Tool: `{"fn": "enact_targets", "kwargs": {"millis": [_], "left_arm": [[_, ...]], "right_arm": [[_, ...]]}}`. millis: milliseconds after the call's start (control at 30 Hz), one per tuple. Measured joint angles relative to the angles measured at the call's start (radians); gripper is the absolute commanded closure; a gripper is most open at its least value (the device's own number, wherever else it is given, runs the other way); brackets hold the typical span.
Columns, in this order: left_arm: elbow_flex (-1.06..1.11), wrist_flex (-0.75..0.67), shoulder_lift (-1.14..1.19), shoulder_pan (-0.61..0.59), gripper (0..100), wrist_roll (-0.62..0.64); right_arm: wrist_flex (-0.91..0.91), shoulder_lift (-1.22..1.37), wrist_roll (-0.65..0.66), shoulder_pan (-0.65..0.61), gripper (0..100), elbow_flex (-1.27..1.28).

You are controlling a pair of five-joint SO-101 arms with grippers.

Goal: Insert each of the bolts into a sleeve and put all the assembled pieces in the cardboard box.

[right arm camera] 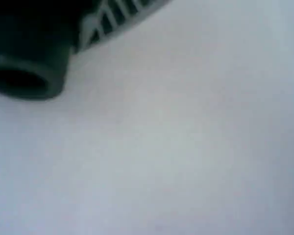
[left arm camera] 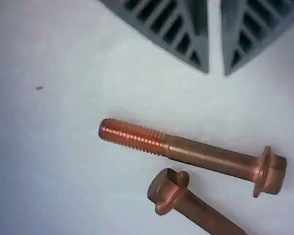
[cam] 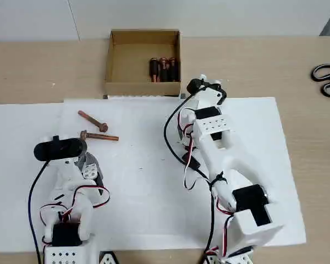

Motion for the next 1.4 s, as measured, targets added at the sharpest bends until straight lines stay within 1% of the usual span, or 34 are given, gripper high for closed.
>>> {"fn": "enact_targets", "kwargs": {"millis": [133,200,367,533,700,900,1067,1233,1400], "left_arm": [[0.000,0.000,0.000,0.000,99,0.000],[0.000,0.000,0.000,0.000,99,0.000],[0.000,0.000,0.000,0.000,99,0.000],[0.000,0.000,0.000,0.000,99,0.000],[-0.018,0.021,0.000,0.000,99,0.000],[-0.236,0.155,0.006,0.000,99,0.000],[-0.439,0.259,0.178,0.000,99,0.000],[-0.683,0.325,0.460,0.000,99,0.005],[-0.931,0.358,0.761,0.000,99,0.164]], "right_arm": [[0.003,0.000,0.002,0.000,99.6,-0.003],[0.041,0.003,0.002,0.000,99.6,-0.035],[0.281,-0.061,0.000,-0.087,99.6,-0.195],[0.430,-0.244,0.000,-0.132,99.6,-0.305],[0.545,-0.427,0.000,-0.127,99.5,-0.302],[0.575,-0.658,0.000,-0.086,99.5,-0.149],[0.577,-0.895,0.000,-0.069,99.5,0.041],[0.577,-1.111,0.000,0.000,99.5,0.216],[0.580,-1.283,0.021,0.083,99.5,0.364]]}}
